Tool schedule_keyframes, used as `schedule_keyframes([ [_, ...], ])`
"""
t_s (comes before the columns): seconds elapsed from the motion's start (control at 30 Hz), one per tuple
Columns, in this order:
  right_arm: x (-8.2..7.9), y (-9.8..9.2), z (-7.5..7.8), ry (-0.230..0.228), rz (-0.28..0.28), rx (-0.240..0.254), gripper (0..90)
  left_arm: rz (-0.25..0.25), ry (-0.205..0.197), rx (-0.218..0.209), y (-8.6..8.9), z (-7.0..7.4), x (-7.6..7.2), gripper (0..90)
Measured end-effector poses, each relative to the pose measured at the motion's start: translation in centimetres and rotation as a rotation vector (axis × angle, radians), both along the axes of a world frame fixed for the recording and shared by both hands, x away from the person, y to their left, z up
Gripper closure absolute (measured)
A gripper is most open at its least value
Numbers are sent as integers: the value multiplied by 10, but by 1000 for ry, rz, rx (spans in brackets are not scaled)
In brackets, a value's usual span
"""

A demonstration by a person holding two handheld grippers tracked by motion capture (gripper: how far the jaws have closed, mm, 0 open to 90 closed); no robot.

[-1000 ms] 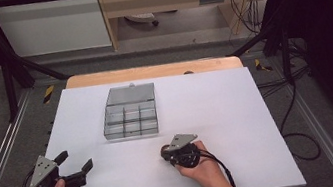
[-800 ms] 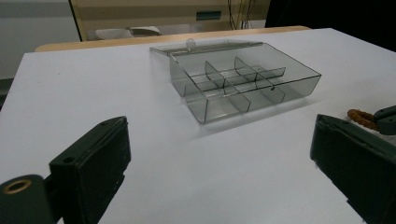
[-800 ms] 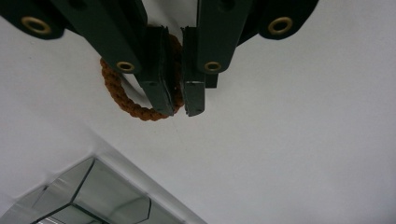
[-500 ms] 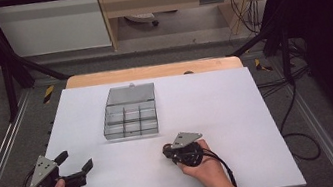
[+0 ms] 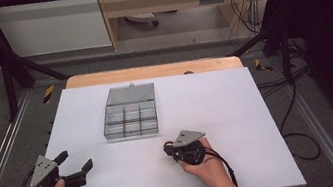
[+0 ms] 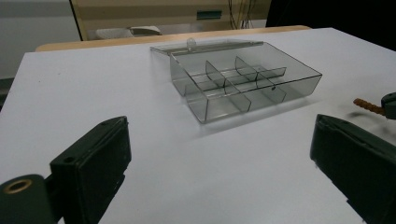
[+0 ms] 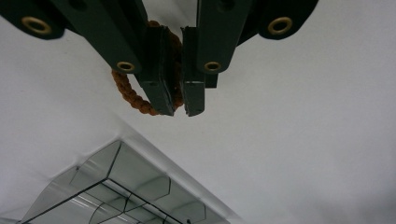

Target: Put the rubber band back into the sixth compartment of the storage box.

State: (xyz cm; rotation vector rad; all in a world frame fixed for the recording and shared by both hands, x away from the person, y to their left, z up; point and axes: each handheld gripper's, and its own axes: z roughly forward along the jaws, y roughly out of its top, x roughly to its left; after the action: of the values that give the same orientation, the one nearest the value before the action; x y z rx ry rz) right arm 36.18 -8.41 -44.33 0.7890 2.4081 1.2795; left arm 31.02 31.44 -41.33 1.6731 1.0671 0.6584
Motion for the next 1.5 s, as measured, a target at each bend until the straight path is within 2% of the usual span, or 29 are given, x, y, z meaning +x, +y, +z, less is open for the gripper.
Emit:
schedule_keyframes([
  [0.3,2,-5,6,-24,-34,25,844,-1,4,1,0,0,0,55],
  [0.73,0,-5,13,-38,-35,32,844,-10,2,-1,-1,0,0,54],
  [0.9,0,-5,19,-44,-34,17,844,-8,5,11,-2,-1,0,54],
  [0.93,2,-4,21,-46,-33,-5,844,-7,7,14,-2,-1,0,53],
  [1.0,3,-4,21,-45,-31,-10,845,0,8,6,-3,-1,1,54],
  [1.2,12,-2,37,-64,-31,-21,844,-9,11,13,-4,-2,3,54],
  [1.4,17,-2,44,-51,-42,-16,844,-15,16,10,-6,-3,3,54],
  [1.5,22,-2,52,-59,-46,-14,844,-17,19,8,-7,-3,3,53],
])
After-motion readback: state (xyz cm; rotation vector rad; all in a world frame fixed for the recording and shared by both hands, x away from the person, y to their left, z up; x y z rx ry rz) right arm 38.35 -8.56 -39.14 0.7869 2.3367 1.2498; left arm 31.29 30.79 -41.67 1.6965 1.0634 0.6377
